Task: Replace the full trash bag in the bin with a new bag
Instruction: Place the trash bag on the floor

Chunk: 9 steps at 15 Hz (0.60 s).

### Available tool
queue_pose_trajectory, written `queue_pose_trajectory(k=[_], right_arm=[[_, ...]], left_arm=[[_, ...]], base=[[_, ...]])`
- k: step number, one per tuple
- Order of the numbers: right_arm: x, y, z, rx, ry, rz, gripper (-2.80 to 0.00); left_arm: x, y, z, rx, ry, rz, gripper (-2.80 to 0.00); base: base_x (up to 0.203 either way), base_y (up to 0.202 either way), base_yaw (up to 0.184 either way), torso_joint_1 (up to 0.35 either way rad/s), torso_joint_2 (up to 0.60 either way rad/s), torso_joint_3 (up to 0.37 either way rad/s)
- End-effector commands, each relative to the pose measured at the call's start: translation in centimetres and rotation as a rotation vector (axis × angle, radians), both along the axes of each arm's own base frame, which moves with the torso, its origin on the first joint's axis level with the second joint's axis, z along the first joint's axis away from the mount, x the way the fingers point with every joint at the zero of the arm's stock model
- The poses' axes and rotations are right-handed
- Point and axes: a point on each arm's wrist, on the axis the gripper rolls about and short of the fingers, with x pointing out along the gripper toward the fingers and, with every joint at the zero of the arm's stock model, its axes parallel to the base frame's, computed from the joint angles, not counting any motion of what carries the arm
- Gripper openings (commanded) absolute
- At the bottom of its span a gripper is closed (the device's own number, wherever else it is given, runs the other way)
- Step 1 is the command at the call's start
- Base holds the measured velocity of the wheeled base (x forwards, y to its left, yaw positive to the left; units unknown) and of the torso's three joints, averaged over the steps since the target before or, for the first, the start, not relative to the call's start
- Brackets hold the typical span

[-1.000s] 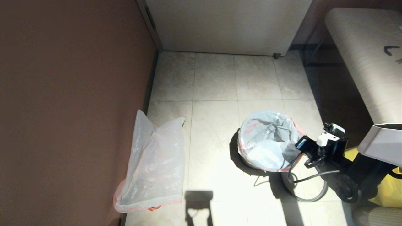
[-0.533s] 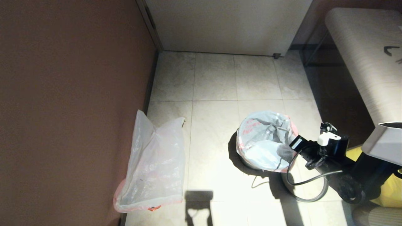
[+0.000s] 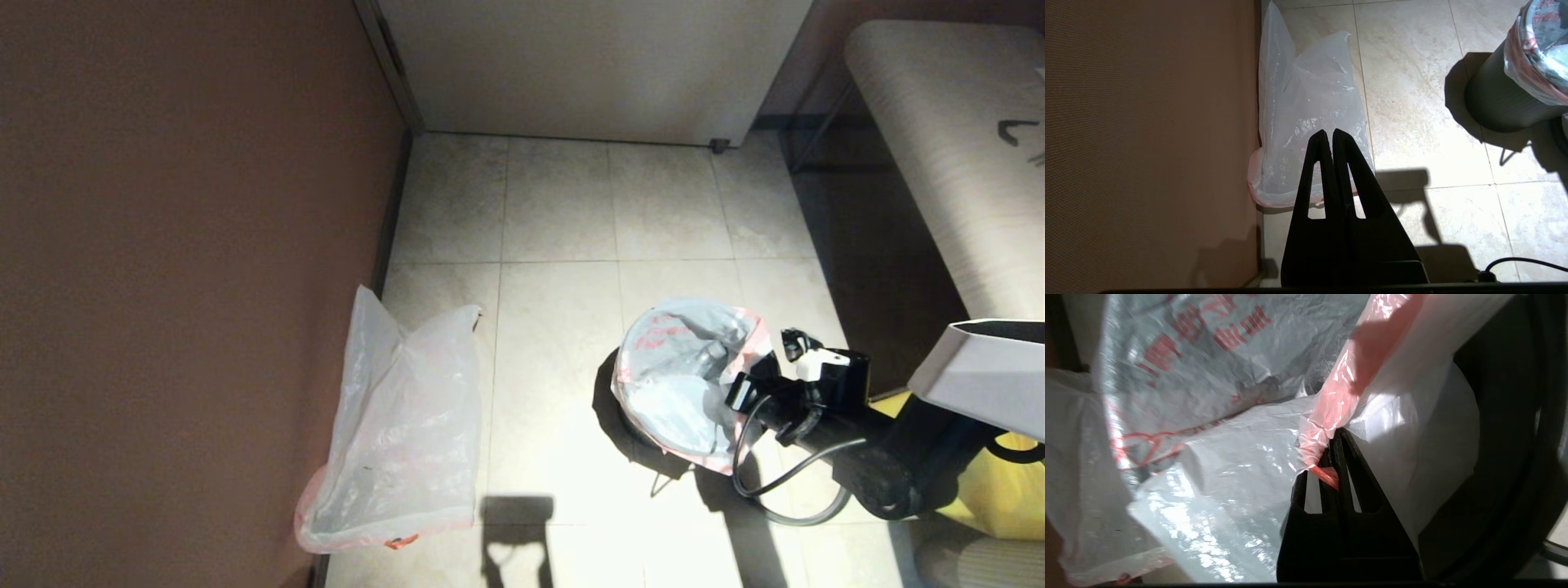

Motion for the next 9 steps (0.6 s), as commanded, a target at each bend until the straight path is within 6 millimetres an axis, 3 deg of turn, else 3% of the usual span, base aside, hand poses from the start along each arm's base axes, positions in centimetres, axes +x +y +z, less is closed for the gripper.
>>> queue_pose_trajectory(k=[1, 5, 9], right_arm=[[1.3, 0.4, -2.3, -0.053, 0.042, 0.021, -2.8], [3.0, 0.8, -3.6, -0.14, 0.108, 0.02, -2.8], [3.7, 1.3, -2.3, -0.221, 0.104, 0.052, -2.8]], left_arm=[[0.0, 0.0, 0.0, 0.0, -0.002, 0.0, -2.8], [0.0, 0.0, 0.0, 0.0, -0.002, 0.0, -2.8], [0.0, 0.0, 0.0, 0.0, -0.002, 0.0, -2.8]], base=[[0.0, 0.0, 0.0, 0.0, 0.0, 0.0], [0.0, 0.0, 0.0, 0.0, 0.0, 0.0], [0.0, 0.0, 0.0, 0.0, 0.0, 0.0]])
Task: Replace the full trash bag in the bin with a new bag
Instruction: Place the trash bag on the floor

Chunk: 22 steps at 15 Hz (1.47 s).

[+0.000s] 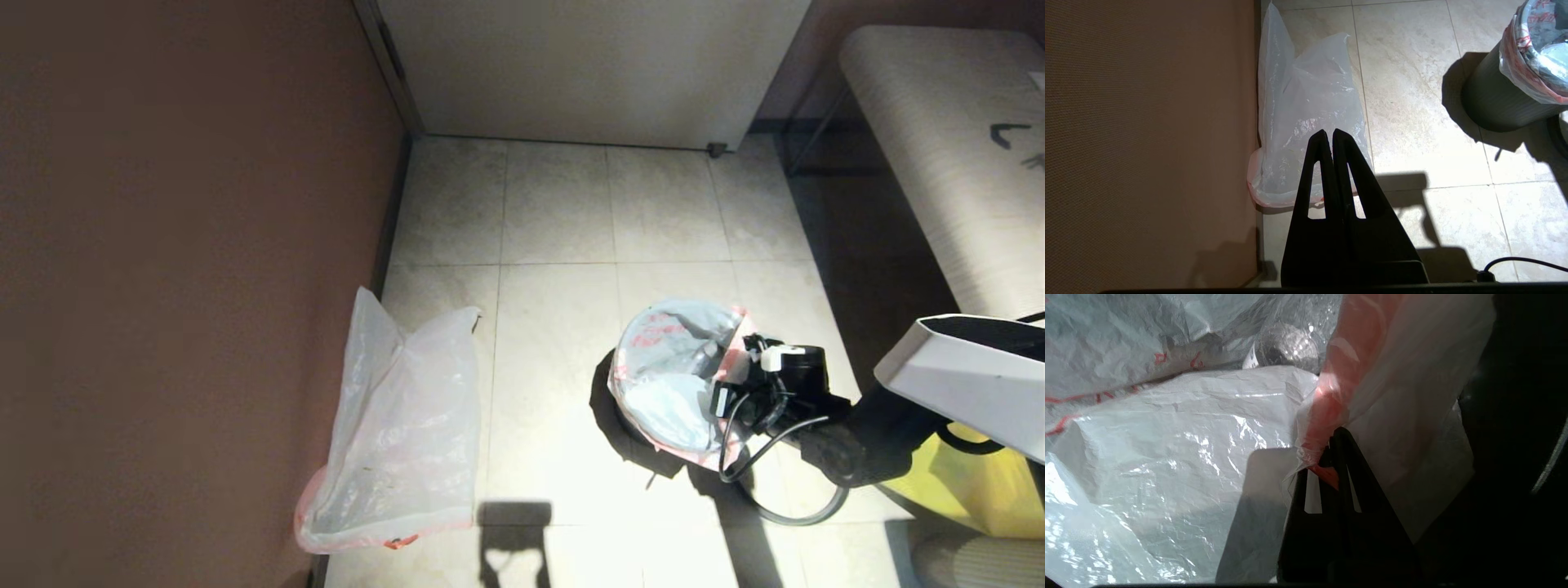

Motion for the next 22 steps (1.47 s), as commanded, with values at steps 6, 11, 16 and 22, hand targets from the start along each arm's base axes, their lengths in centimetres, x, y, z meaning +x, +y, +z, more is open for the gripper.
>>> queue_pose_trajectory(k=[6, 11, 16, 22], right_arm=[[-0.8, 2.1, 3.7, -0.088, -0.069, 0.081, -2.8], [-4.0, 2.2, 5.5, -0.113, -0.061, 0.116, -2.8], [-5.6, 1.8, 7.9, -0.059, -0.098, 0.155, -2.8], [-8.0, -1.7, 9.0, 0.19, -0.043, 0.214, -2.8]], left_arm=[[0.0, 0.0, 0.0, 0.0, -0.002, 0.0, -2.8], [0.0, 0.0, 0.0, 0.0, -0.002, 0.0, -2.8], [0.0, 0.0, 0.0, 0.0, -0.002, 0.0, -2.8], [0.0, 0.0, 0.0, 0.0, -0.002, 0.0, -2.8]], base=[[0.0, 0.0, 0.0, 0.0, 0.0, 0.0], [0.0, 0.0, 0.0, 0.0, 0.0, 0.0], [0.0, 0.0, 0.0, 0.0, 0.0, 0.0], [0.0, 0.0, 0.0, 0.0, 0.0, 0.0]])
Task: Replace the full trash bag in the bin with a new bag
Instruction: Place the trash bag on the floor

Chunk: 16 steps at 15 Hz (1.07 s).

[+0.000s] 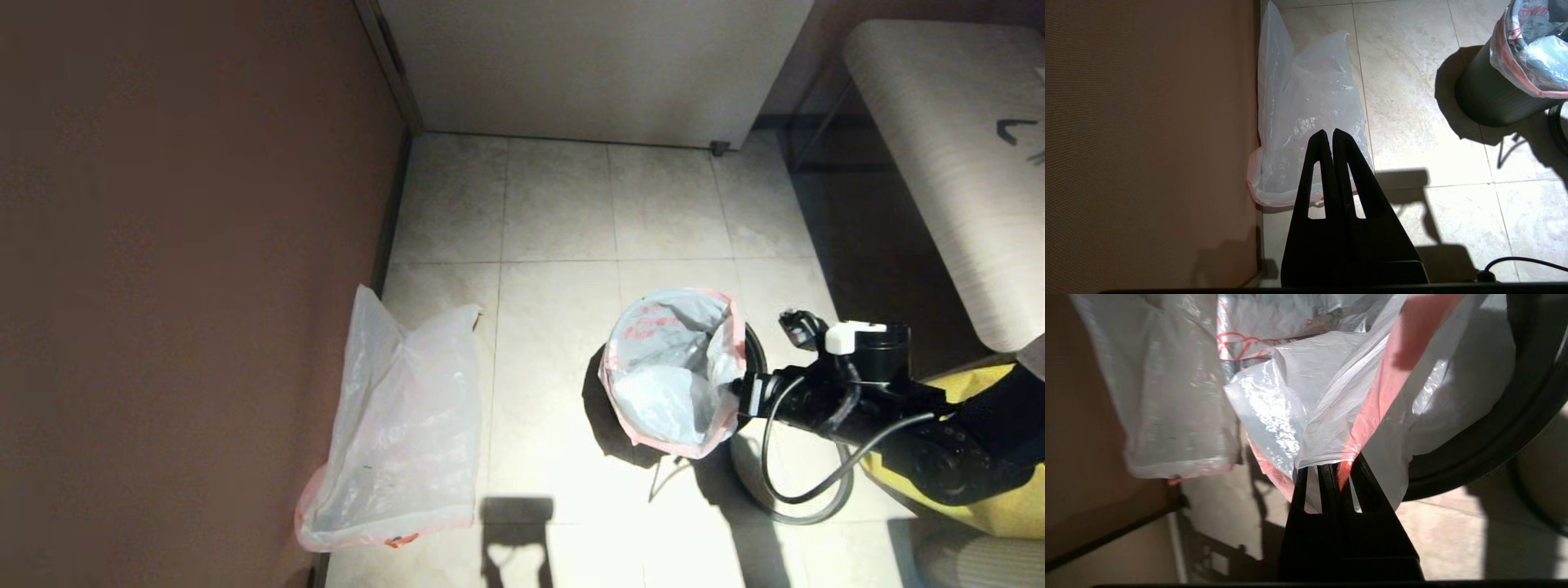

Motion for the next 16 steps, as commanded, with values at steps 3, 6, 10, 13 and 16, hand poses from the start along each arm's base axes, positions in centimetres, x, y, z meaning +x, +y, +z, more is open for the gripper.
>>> queue_pose_trajectory(k=[3, 6, 10, 13, 16], right_arm=[[-0.8, -1.4, 0.3, 0.065, -0.024, -0.021, -2.8], [-1.1, -1.4, 1.2, 0.07, -0.05, -0.02, -2.8], [-2.3, -1.4, 4.6, 0.086, -0.151, -0.012, -2.8], [-4.1, -1.5, 7.9, 0.097, -0.227, -0.01, -2.8], [-7.1, -1.5, 12.2, 0.13, -0.298, 0.001, -2.8]], left_arm=[[0.0, 0.0, 0.0, 0.0, -0.002, 0.0, -2.8], [0.0, 0.0, 0.0, 0.0, -0.002, 0.0, -2.8], [0.0, 0.0, 0.0, 0.0, -0.002, 0.0, -2.8], [0.0, 0.0, 0.0, 0.0, -0.002, 0.0, -2.8], [0.0, 0.0, 0.0, 0.0, -0.002, 0.0, -2.8]], base=[[0.0, 0.0, 0.0, 0.0, 0.0, 0.0], [0.0, 0.0, 0.0, 0.0, 0.0, 0.0], [0.0, 0.0, 0.0, 0.0, 0.0, 0.0], [0.0, 0.0, 0.0, 0.0, 0.0, 0.0], [0.0, 0.0, 0.0, 0.0, 0.0, 0.0]])
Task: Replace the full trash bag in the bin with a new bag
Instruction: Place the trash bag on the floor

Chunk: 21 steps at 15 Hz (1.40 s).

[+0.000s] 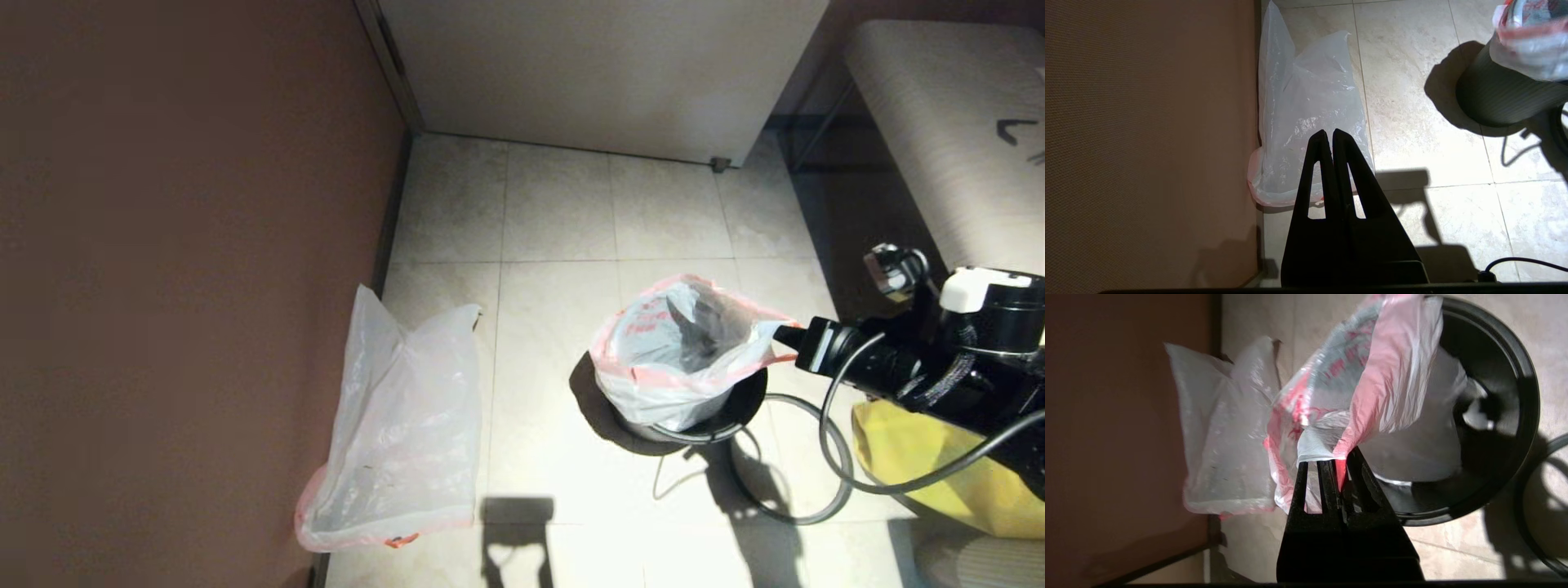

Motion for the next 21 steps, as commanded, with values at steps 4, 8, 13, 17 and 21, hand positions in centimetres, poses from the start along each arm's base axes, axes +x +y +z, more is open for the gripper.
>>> queue_pose_trajectory(k=[4, 8, 13, 17, 21], right_arm=[[-7.2, -0.3, 10.7, 0.064, -0.167, 0.031, -2.8], [-11.2, -0.3, 15.8, 0.081, -0.16, 0.042, -2.8], [-13.6, -0.9, 18.5, -0.03, -0.225, -0.212, -2.8], [-17.3, -2.2, 22.1, -0.098, -0.36, -0.429, -2.8], [-19.6, -3.2, 23.8, -0.179, -0.443, -0.558, -2.8]], left_arm=[[0.0, 0.0, 0.0, 0.0, -0.002, 0.0, -2.8], [0.0, 0.0, 0.0, 0.0, -0.002, 0.0, -2.8], [0.0, 0.0, 0.0, 0.0, -0.002, 0.0, -2.8], [0.0, 0.0, 0.0, 0.0, -0.002, 0.0, -2.8], [0.0, 0.0, 0.0, 0.0, -0.002, 0.0, -2.8]], base=[[0.0, 0.0, 0.0, 0.0, 0.0, 0.0], [0.0, 0.0, 0.0, 0.0, 0.0, 0.0], [0.0, 0.0, 0.0, 0.0, 0.0, 0.0], [0.0, 0.0, 0.0, 0.0, 0.0, 0.0], [0.0, 0.0, 0.0, 0.0, 0.0, 0.0]])
